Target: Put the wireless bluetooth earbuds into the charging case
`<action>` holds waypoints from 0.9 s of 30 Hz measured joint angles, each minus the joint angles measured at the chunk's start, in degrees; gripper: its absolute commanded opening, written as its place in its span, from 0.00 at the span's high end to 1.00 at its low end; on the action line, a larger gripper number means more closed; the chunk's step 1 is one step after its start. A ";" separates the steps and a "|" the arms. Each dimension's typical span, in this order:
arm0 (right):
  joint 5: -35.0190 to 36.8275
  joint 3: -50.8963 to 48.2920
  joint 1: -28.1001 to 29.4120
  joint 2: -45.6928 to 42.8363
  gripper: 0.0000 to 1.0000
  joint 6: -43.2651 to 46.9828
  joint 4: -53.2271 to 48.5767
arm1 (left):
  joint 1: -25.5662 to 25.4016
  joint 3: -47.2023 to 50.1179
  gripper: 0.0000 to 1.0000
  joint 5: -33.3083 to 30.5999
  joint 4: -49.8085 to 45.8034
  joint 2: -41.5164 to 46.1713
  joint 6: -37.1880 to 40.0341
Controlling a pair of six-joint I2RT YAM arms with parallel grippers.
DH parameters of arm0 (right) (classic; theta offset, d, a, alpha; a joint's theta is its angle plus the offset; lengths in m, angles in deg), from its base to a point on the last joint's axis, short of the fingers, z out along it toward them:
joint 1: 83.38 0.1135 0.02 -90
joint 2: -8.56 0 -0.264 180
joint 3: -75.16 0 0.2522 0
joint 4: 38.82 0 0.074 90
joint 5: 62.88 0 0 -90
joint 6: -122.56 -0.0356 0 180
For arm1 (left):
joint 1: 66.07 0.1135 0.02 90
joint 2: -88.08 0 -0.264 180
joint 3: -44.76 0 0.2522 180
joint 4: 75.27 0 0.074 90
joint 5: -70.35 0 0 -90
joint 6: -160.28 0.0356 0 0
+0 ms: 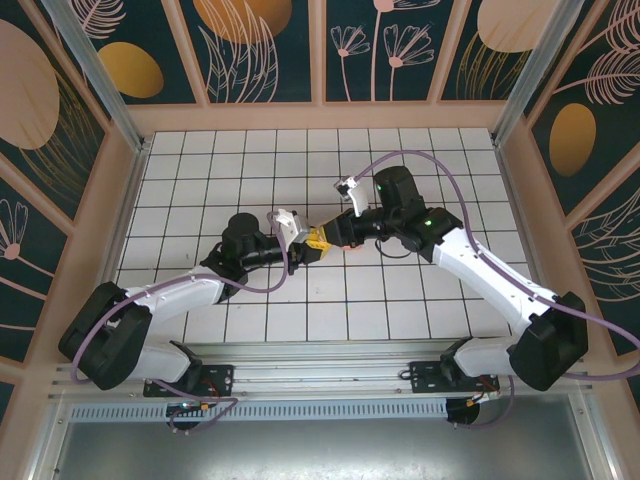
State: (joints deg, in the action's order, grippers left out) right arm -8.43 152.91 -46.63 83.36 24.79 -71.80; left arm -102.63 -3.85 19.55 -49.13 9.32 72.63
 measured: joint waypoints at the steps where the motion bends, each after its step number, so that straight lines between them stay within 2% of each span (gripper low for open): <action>1: -0.11 0.00 0.00 0.04 0.71 0.02 0.00 | 0.00 0.00 0.89 0.07 -0.07 0.02 0.00; 10: -0.96 -0.09 0.11 0.11 0.71 3.15 0.17 | 0.02 -0.04 0.89 1.60 -0.07 0.00 0.00; 27: -3.69 -1.14 0.11 -0.66 0.73 17.73 -2.64 | 0.24 -0.74 0.88 7.76 -2.54 -0.04 -0.04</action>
State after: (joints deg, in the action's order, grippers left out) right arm -12.12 151.77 -46.52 82.71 42.51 -74.45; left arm -102.38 -4.59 27.31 -51.67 9.28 72.58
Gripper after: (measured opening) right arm 0.267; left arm 0.180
